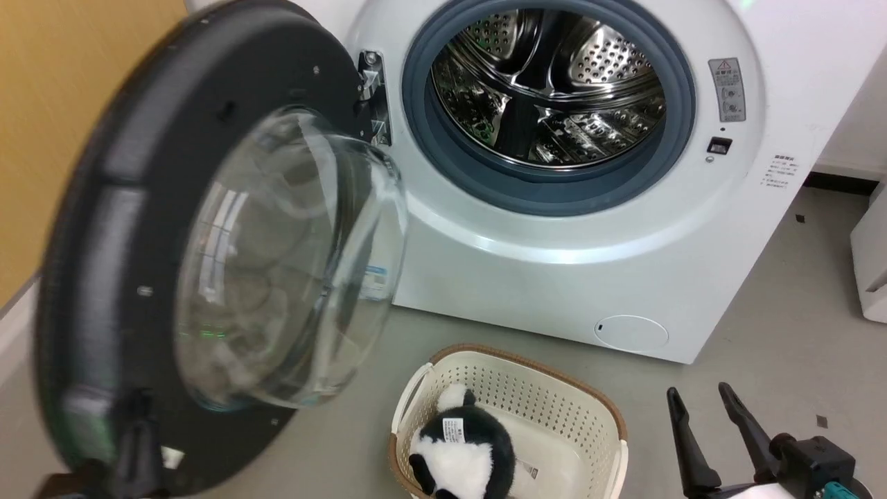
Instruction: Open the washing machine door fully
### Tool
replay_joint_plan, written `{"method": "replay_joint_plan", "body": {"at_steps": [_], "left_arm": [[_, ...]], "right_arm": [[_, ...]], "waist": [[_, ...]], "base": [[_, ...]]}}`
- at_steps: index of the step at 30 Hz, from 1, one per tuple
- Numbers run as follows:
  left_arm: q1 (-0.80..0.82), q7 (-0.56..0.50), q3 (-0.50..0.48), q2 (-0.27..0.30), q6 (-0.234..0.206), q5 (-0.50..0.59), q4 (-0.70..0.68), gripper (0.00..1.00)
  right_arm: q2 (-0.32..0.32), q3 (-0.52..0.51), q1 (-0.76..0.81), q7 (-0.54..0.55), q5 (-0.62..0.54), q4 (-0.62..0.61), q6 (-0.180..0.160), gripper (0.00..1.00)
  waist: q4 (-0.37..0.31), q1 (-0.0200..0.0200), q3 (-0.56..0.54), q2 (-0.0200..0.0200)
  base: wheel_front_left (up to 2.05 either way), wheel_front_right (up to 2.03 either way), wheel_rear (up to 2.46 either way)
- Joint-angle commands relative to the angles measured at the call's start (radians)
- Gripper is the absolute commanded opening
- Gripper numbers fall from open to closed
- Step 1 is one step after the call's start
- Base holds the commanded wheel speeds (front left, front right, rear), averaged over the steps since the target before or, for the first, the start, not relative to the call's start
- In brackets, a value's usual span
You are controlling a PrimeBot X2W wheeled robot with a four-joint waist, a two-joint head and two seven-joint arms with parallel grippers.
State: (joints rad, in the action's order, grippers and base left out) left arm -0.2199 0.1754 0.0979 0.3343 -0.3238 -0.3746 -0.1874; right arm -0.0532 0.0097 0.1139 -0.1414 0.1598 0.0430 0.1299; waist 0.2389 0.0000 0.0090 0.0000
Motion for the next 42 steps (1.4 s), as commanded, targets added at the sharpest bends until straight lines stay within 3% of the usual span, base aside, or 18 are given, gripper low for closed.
{"method": "replay_joint_plan", "body": {"at_steps": [1, 11, 18, 25, 32, 33, 34, 42], "left_arm": [[0.031, 0.017, -0.041, 0.02, 0.003, -0.022, 0.042, 0.0], [0.158, 0.054, -0.165, 0.099, 0.064, -0.101, 0.323, 0.0], [0.241, 0.076, -0.174, 0.105, 0.108, -0.105, 0.474, 0.0], [0.24, 0.085, -0.192, 0.043, 0.121, -0.109, 0.521, 0.0], [0.128, 0.086, -0.237, -0.077, 0.13, -0.113, 0.421, 0.0], [0.113, 0.086, -0.238, -0.09, 0.134, -0.104, 0.404, 0.41], [0.099, 0.086, -0.237, -0.101, 0.14, -0.096, 0.39, 1.0], [0.01, 0.086, -0.194, -0.163, 0.151, 0.036, 0.265, 1.0]], "right_arm": [[0.003, 0.002, 0.011, 0.006, 0.006, -0.007, 0.001, 1.0], [0.003, 0.007, 0.004, 0.021, 0.003, -0.022, 0.001, 1.0], [0.003, 0.003, 0.001, 0.027, 0.008, -0.033, 0.001, 1.0], [0.003, -0.015, -0.004, 0.033, -0.002, -0.032, 0.001, 1.0], [0.003, -0.036, 0.008, 0.033, -0.004, -0.028, 0.001, 1.0], [0.003, -0.039, 0.008, 0.033, -0.005, -0.028, 0.001, 1.0], [0.003, -0.041, 0.008, 0.034, -0.007, -0.029, 0.001, 1.0], [0.003, -0.041, 0.006, 0.049, -0.035, -0.047, 0.001, 1.0]], "waist": [[-0.004, 0.0, 0.006, 0.0], [-0.02, 0.0, 0.018, 0.0], [-0.016, 0.0, 0.029, 0.0], [-0.021, 0.0, 0.02, 0.0], [-0.014, 0.0, 0.004, 0.0], [-0.012, 0.0, 0.003, 0.0], [-0.011, 0.0, 0.002, 0.0], [-0.034, 0.0, -0.016, 0.0]], "base": [[0.0, 0.0, 0.0], [0.0, 0.0, 0.0], [0.0, 0.0, 0.0], [0.0, 0.0, 0.0], [0.0, 0.0, 0.0], [0.0, 0.0, 0.0], [0.0, 0.0, 0.0], [0.0, 0.0, 0.0]]}}
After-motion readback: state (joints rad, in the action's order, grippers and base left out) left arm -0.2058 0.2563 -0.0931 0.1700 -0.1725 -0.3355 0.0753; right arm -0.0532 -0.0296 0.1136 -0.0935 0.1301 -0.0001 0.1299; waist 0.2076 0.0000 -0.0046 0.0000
